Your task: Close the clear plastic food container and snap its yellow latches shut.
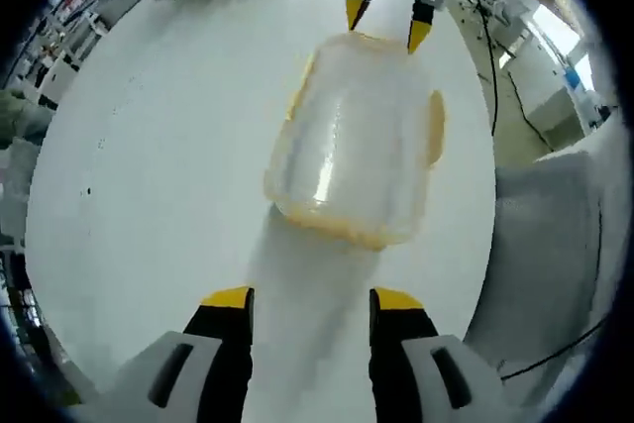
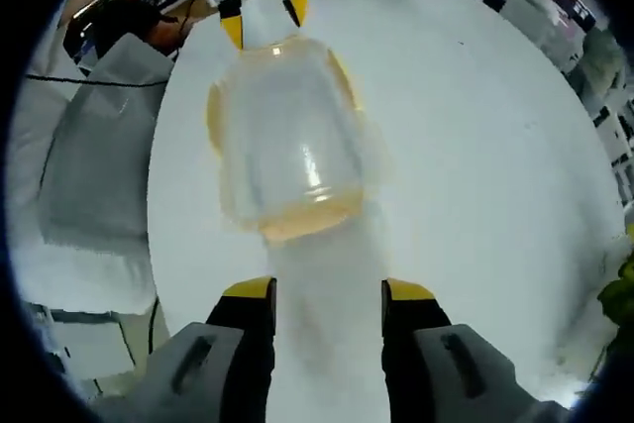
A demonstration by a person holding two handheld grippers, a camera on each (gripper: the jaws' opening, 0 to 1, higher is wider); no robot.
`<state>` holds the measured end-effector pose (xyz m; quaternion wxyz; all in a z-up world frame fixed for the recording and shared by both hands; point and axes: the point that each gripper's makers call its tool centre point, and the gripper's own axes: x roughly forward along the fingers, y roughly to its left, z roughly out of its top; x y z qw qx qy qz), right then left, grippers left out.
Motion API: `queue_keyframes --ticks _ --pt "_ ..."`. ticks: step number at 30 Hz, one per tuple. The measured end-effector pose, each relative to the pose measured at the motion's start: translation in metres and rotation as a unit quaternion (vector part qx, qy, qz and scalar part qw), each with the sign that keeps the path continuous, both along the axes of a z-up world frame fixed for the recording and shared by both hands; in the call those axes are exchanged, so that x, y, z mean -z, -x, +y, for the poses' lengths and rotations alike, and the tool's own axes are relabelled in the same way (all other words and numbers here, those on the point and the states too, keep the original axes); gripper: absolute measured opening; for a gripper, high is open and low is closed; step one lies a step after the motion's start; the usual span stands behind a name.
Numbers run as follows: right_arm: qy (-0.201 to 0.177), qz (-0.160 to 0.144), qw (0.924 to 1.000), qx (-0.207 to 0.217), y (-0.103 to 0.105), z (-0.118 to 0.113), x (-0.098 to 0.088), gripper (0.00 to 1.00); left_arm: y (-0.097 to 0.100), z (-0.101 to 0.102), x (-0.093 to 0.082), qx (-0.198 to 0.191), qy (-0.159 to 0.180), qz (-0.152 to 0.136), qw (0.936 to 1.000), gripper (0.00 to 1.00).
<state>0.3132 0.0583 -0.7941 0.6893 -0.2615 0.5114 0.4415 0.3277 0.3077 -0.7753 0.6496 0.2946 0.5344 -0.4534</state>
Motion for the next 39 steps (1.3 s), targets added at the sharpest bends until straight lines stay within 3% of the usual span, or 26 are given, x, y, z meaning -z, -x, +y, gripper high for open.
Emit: queue_keyframes --ticks 3,4,7,10,11,12,13,14,15,16,17,18,19,20,21,22,23,25,27,28,29,33,37,39 --pt "-0.016 -0.003 0.9988 0.047 -0.007 -0.001 -0.011 0.34 -0.004 -0.002 -0.009 -0.095 0.029 0.026 0.9947 0.53" --pt "-0.030 0.001 0.9975 0.064 -0.008 0.001 -0.017 0.34 -0.006 -0.001 -0.011 -0.139 0.035 0.035 0.9890 0.51" --pt "-0.056 0.011 0.9884 0.141 -0.015 0.004 -0.029 0.36 -0.006 -0.005 -0.016 -0.206 0.055 0.062 0.9751 0.44" --pt "-0.089 0.030 0.9811 0.169 -0.014 0.012 -0.040 0.27 -0.005 -0.024 -0.024 -0.290 0.120 0.108 0.9434 0.42" --pt "-0.094 0.032 0.9817 0.163 -0.013 0.014 -0.041 0.23 -0.010 -0.033 -0.027 -0.322 0.153 0.116 0.9271 0.44" --pt "-0.105 0.048 0.9765 0.182 -0.010 0.018 -0.042 0.20 -0.011 -0.036 -0.028 -0.339 0.165 0.122 0.9182 0.48" --pt "-0.111 0.061 0.9718 0.199 -0.009 0.020 -0.042 0.21 -0.011 -0.040 -0.026 -0.366 0.172 0.133 0.9048 0.49" --pt "-0.123 0.070 0.9669 0.212 -0.008 0.025 -0.042 0.23 -0.010 -0.040 -0.024 -0.380 0.168 0.139 0.8990 0.49" --pt "-0.140 0.084 0.9587 0.233 -0.007 0.031 -0.042 0.28 -0.006 -0.038 -0.018 -0.385 0.153 0.140 0.8992 0.49" --pt "-0.146 0.088 0.9560 0.239 -0.007 0.033 -0.041 0.31 -0.004 -0.036 -0.013 -0.384 0.138 0.138 0.9027 0.49" --pt "-0.159 0.108 0.9481 0.253 -0.005 0.038 -0.040 0.33 0.000 -0.032 -0.008 -0.381 0.117 0.133 0.9073 0.48" --pt "-0.164 0.126 0.9411 0.267 -0.001 0.042 -0.038 0.32 0.005 -0.026 -0.001 -0.382 0.090 0.132 0.9103 0.47" --pt "-0.167 0.132 0.9388 0.271 0.000 0.043 -0.036 0.29 0.012 -0.022 0.004 -0.368 0.066 0.138 0.9171 0.46" --pt "-0.171 0.132 0.9389 0.268 -0.001 0.044 -0.031 0.26 0.009 -0.026 0.005 -0.369 0.081 0.134 0.9163 0.45" --pt "-0.172 0.135 0.9377 0.270 -0.001 0.044 -0.027 0.25 0.008 -0.028 0.005 -0.380 0.085 0.136 0.9110 0.44" --pt "-0.173 0.153 0.9275 0.294 0.002 0.044 -0.023 0.24 0.008 -0.034 0.004 -0.401 0.101 0.148 0.8985 0.43" --pt "-0.175 0.158 0.9218 0.307 0.001 0.045 -0.021 0.25 0.009 -0.038 0.002 -0.405 0.109 0.158 0.8940 0.41" --pt "-0.183 0.157 0.9202 0.308 -0.001 0.045 -0.017 0.25 0.010 -0.042 0.000 -0.413 0.115 0.168 0.8878 0.39" --pt "-0.180 0.157 0.9196 0.312 -0.001 0.044 -0.015 0.24 0.009 -0.042 -0.001 -0.407 0.106 0.166 0.8917 0.37" --pt "-0.179 0.157 0.9190 0.314 -0.002 0.045 -0.015 0.22 0.006 -0.040 -0.001 -0.396 0.101 0.156 0.8993 0.37" --pt "-0.177 0.157 0.9192 0.315 -0.002 0.045 -0.014 0.19 0.004 -0.041 -0.002 -0.397 0.099 0.152 0.8998 0.37" --pt "-0.183 0.161 0.9181 0.313 -0.002 0.049 -0.014 0.18 -0.001 -0.046 -0.001 -0.412 0.110 0.167 0.8889 0.37" --pt "-0.178 0.161 0.9207 0.308 -0.003 0.048 -0.014 0.18 0.004 -0.049 0.006 -0.399 0.096 0.158 0.8983 0.31" --pt "-0.176 0.159 0.9227 0.304 -0.002 0.048 -0.014 0.18 0.003 -0.048 0.010 -0.407 0.086 0.152 0.8967 0.26"
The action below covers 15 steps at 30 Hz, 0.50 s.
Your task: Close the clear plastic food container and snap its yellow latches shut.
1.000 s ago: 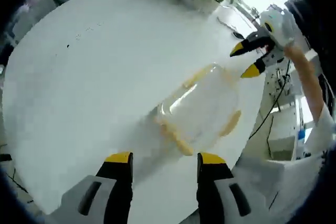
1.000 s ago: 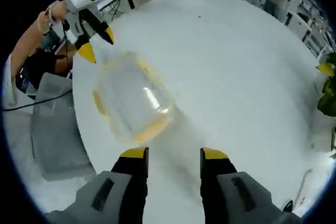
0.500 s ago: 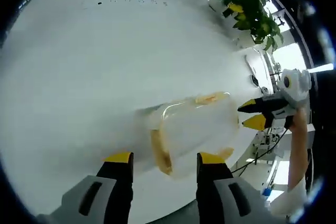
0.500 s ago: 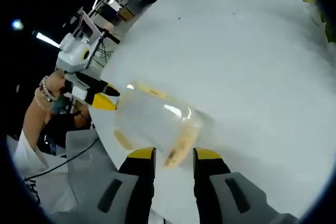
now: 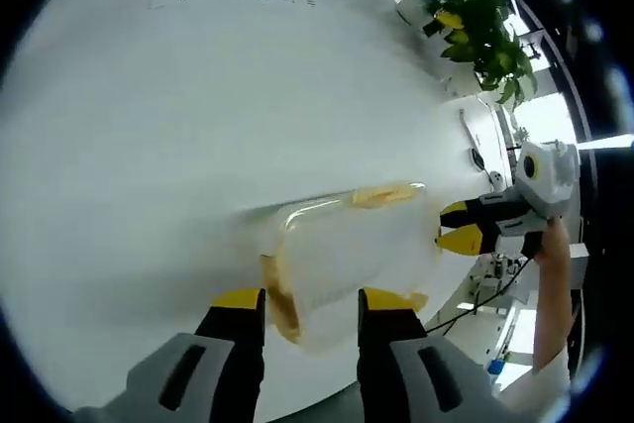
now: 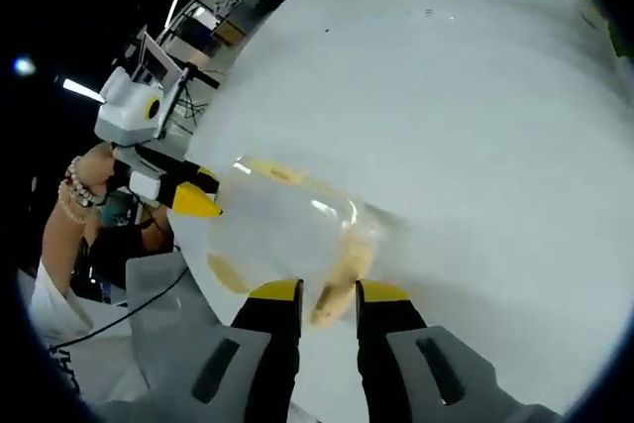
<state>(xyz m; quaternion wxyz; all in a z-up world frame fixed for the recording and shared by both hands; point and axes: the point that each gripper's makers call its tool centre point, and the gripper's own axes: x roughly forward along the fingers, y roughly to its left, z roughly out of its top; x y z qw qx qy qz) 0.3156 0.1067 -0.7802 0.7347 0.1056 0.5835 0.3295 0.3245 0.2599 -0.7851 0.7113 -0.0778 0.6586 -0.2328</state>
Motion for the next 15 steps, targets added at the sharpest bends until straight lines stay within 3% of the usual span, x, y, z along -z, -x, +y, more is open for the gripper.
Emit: queue_keyframes --ticks 15 --pt "-0.007 0.002 1.0000 0.002 0.0007 -0.0006 0.0004 0.15 0.0010 -0.0043 0.0016 0.018 -0.016 0.006 0.9997 0.30"
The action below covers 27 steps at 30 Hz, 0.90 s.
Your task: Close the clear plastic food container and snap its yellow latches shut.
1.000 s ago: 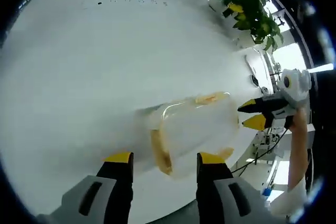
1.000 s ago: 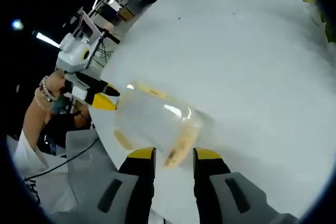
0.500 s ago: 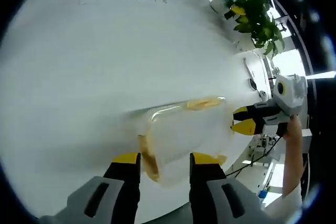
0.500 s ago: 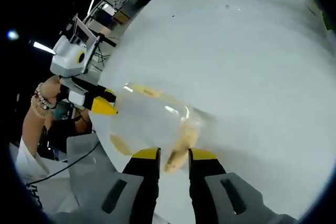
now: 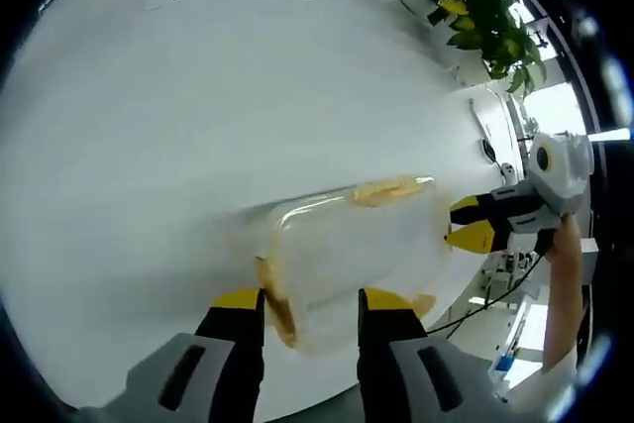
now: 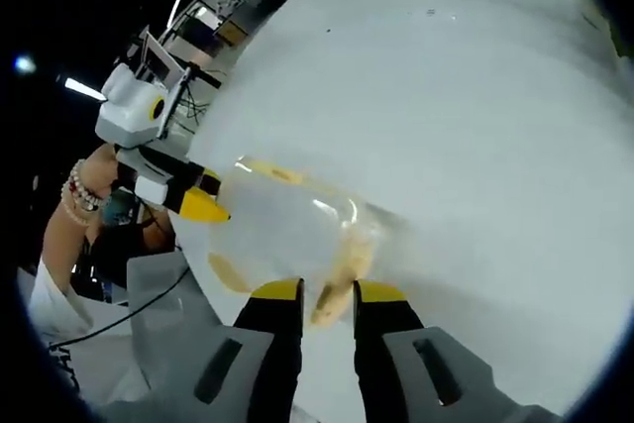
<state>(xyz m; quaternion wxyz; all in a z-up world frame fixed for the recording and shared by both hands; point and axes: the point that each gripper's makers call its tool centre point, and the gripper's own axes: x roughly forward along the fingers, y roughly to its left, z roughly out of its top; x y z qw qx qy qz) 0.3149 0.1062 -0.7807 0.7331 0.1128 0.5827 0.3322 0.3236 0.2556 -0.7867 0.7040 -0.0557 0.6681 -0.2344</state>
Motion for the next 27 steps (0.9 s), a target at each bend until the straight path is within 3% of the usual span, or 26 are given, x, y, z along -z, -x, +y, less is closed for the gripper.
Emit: queue_keyframes --ticks 8,13,14,15,27 --pt "-0.010 0.009 0.9998 0.012 0.001 -0.001 0.001 0.13 -0.005 0.002 0.002 -0.005 0.001 0.008 1.0000 0.28" --pt "-0.020 0.019 0.9995 0.018 0.001 0.000 0.001 0.11 0.004 -0.001 0.000 -0.018 0.004 0.012 0.9998 0.26" --pt "-0.017 0.048 0.9983 0.031 0.009 -0.001 0.002 0.11 0.005 -0.001 0.000 -0.018 0.005 0.012 0.9998 0.26" --pt "-0.023 0.029 0.9991 0.020 0.005 0.001 0.005 0.11 0.005 -0.001 0.000 -0.018 0.005 0.012 0.9998 0.26" --pt "-0.021 0.028 0.9993 0.013 0.001 0.007 0.010 0.12 -0.002 0.002 0.003 -0.039 0.008 0.022 0.9989 0.24"
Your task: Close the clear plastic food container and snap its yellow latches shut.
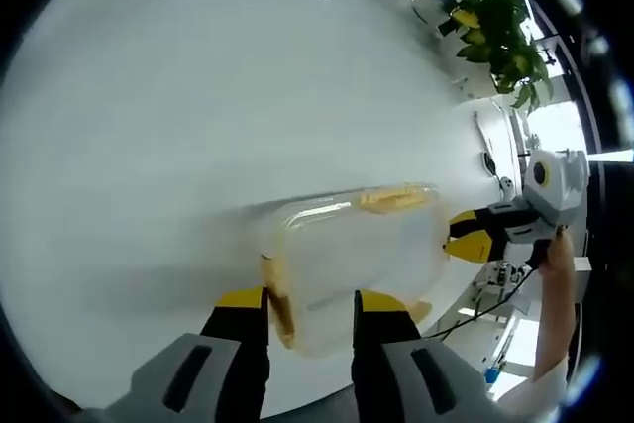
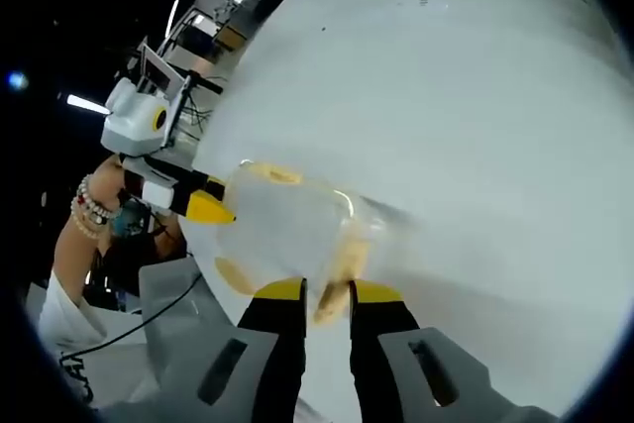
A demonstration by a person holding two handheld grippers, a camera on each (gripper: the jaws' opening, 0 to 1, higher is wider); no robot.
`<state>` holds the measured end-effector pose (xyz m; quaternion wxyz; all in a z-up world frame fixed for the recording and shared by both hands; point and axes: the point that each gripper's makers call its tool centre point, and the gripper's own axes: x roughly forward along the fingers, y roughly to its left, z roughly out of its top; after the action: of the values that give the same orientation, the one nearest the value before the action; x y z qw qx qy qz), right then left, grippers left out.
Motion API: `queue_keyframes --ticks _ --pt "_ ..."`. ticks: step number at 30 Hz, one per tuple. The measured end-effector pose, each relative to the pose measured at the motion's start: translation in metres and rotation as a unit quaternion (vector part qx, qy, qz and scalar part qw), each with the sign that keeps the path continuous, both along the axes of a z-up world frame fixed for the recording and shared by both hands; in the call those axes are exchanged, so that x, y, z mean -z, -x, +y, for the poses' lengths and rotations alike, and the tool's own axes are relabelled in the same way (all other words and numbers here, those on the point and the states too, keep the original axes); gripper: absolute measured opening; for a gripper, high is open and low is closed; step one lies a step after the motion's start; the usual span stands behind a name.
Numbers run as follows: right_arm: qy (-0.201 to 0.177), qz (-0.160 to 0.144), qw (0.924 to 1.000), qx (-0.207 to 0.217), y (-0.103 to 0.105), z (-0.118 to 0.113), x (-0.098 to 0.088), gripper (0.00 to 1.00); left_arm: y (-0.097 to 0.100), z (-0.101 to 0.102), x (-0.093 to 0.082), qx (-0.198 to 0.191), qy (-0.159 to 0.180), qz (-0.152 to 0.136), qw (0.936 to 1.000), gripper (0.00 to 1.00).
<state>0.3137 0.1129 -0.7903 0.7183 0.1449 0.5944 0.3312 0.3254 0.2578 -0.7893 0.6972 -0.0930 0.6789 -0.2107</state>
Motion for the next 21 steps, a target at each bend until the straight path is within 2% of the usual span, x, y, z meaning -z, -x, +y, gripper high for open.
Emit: queue_keyframes --ticks 1,2,3,7,10,15,17,19,20,21 --pt "-0.001 0.000 1.0000 0.001 -0.003 -0.001 0.000 0.12 -0.001 0.000 0.000 0.001 0.000 -0.001 1.0000 0.23" --pt "0.001 0.001 1.0000 -0.001 -0.003 -0.002 0.001 0.12 0.003 -0.002 -0.004 -0.013 0.013 0.020 0.9996 0.23" --pt "-0.002 0.001 1.0000 0.002 -0.004 -0.001 0.000 0.12 -0.002 0.003 -0.004 -0.005 0.009 0.008 0.9999 0.23" --pt "-0.008 0.002 1.0000 0.005 -0.003 0.001 -0.001 0.12 -0.003 0.004 -0.008 0.007 0.014 -0.004 0.9999 0.23" --pt "0.001 -0.024 0.9996 -0.013 -0.003 0.003 -0.004 0.12 -0.007 0.007 -0.007 0.014 0.020 -0.010 0.9997 0.24" --pt "0.015 -0.038 0.9990 -0.017 -0.002 0.005 -0.006 0.13 -0.008 0.007 -0.008 0.022 0.027 -0.017 0.9992 0.25" --pt "0.028 -0.042 0.9985 -0.022 -0.003 0.005 -0.008 0.14 -0.006 0.005 -0.008 0.024 0.027 -0.022 0.9991 0.26" --pt "0.056 -0.061 0.9956 -0.043 -0.005 0.004 -0.009 0.14 -0.005 0.004 -0.009 0.034 0.034 -0.036 0.9982 0.26" --pt "0.070 -0.074 0.9936 -0.051 -0.007 0.005 -0.010 0.15 -0.006 0.002 -0.009 0.051 0.043 -0.056 0.9961 0.27" --pt "0.076 -0.080 0.9925 -0.053 -0.006 0.005 -0.011 0.15 -0.006 0.002 -0.010 0.049 0.046 -0.061 0.9959 0.27"
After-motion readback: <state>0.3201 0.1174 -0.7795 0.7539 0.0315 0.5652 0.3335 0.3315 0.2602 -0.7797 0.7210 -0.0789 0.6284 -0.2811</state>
